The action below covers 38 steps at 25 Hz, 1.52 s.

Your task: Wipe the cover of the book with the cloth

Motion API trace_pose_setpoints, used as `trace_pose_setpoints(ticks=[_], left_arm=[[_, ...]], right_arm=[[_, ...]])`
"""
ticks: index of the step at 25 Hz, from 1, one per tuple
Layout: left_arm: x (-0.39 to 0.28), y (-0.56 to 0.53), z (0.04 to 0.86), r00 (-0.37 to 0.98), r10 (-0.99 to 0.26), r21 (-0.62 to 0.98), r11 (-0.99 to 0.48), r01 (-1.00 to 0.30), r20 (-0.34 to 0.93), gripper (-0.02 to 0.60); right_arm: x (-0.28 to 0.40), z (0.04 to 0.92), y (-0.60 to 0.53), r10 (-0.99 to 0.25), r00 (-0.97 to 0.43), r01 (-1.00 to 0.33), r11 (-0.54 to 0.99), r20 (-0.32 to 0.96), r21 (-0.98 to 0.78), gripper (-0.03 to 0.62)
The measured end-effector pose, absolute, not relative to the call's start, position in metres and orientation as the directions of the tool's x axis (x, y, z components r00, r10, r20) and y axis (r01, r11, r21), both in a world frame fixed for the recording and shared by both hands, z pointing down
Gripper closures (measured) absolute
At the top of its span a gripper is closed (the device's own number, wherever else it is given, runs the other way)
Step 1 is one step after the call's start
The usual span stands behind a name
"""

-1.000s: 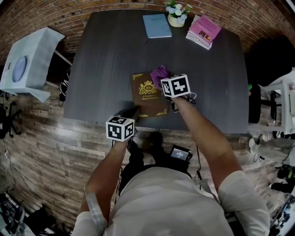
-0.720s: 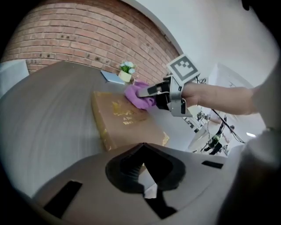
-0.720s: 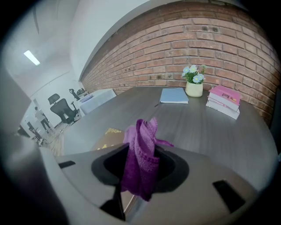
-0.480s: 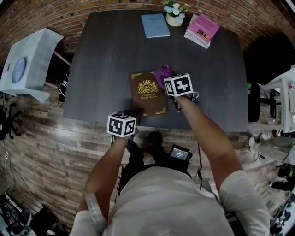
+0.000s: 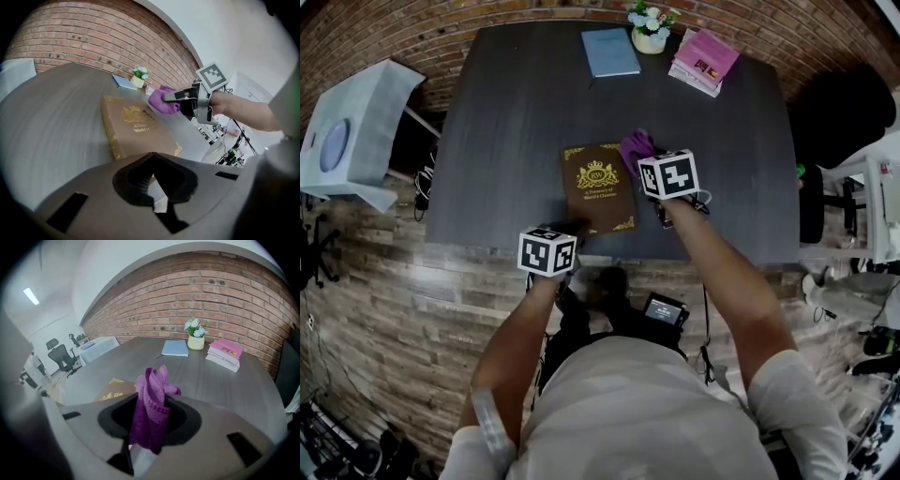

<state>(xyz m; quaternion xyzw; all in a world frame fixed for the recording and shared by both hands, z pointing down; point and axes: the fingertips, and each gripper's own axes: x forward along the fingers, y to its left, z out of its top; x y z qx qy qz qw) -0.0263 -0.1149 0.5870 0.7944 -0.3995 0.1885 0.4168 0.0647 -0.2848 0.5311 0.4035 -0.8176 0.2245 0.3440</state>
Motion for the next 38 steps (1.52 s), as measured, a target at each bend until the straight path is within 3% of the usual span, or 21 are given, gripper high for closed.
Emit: trace_pose_setpoints(ticks=[20, 26, 38], left_arm=[[-0.023, -0.116, 0.585, 0.622, -0.489, 0.513, -0.355, -0.782, 0.611, 0.577], [-0.024, -0.115, 0.585, 0.613, -0.498, 0.505, -0.350, -0.789, 0.613, 0.577], [-0.025, -0.117, 0.585, 0.603, -0.510, 0.509, -0.328, -0.796, 0.614, 0.577]], right_arm=[[-0.070, 0.536, -0.211, -0.283, -0.667, -0.657, 0.660, 0.689, -0.365, 0.456], [-0.071, 0.558, -0.200, -0.243, -0.643, -0.671, 0.635, 0.726, -0.383, 0.457], [-0.033, 0.569, -0.207, -0.291, -0.595, -0.714, 0.620, 0.749, -0.326, 0.457]])
